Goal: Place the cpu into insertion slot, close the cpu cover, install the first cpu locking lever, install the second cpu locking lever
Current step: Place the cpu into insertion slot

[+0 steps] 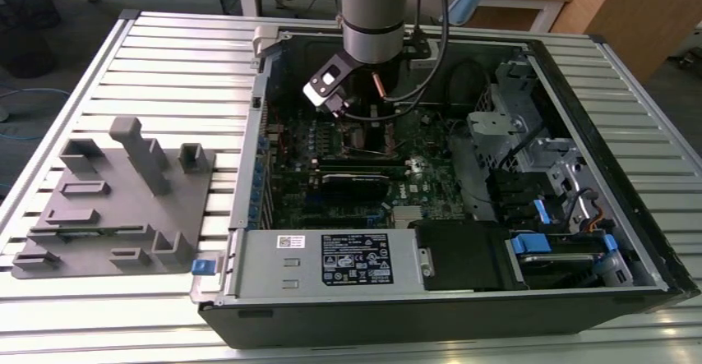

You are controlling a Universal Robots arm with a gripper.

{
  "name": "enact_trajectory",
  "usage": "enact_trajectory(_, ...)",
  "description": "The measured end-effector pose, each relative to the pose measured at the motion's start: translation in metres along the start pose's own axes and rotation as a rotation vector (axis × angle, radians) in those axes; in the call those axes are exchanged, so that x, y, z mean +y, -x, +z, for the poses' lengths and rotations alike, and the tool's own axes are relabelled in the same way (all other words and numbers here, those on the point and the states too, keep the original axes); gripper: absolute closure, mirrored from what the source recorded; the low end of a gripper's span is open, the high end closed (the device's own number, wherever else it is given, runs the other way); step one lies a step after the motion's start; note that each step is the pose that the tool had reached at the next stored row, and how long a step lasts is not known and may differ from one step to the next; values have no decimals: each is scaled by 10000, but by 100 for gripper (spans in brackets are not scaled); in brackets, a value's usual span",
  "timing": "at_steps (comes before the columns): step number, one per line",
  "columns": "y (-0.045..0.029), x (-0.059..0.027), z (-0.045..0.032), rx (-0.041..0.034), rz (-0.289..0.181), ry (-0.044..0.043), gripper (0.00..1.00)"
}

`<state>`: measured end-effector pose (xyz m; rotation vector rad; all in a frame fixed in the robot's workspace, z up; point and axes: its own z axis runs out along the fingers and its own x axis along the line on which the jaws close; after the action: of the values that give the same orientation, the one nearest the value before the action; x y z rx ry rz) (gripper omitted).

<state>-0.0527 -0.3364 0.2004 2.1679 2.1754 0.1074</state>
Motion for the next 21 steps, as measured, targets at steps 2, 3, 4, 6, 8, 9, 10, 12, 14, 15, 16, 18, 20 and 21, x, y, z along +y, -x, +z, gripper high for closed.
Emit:
enact_trajectory(2, 0, 5, -53, -1, 0, -1, 39)
enact_trajectory(3, 0, 8, -79, 0, 0, 0, 39)
enact_trajectory(4, 0, 10, -104, -1, -1, -1, 39)
enact_trajectory(6, 0, 15, -147, -1, -1, -1, 39)
enact_trajectory(8, 0, 15, -152, -1, -1, 0, 39)
enact_trajectory(9, 0, 15, -152, 0, -1, 0, 39)
enact_trajectory(10, 0, 15, -152, 0, -1, 0, 39)
enact_trajectory(12, 0, 15, -152, 1, -1, 0, 39)
enact_trajectory(14, 0, 15, -153, -1, -1, -1, 40)
enact_trajectory(15, 0, 15, -153, 0, -1, 0, 40)
enact_trajectory(16, 0, 15, -153, 0, -1, 0, 47)
enact_trajectory(18, 0, 15, -153, 0, -1, -1, 53)
enact_trajectory(20, 0, 15, -153, -1, -1, 0, 65)
enact_trajectory(21, 0, 15, -153, 0, -1, 0, 65)
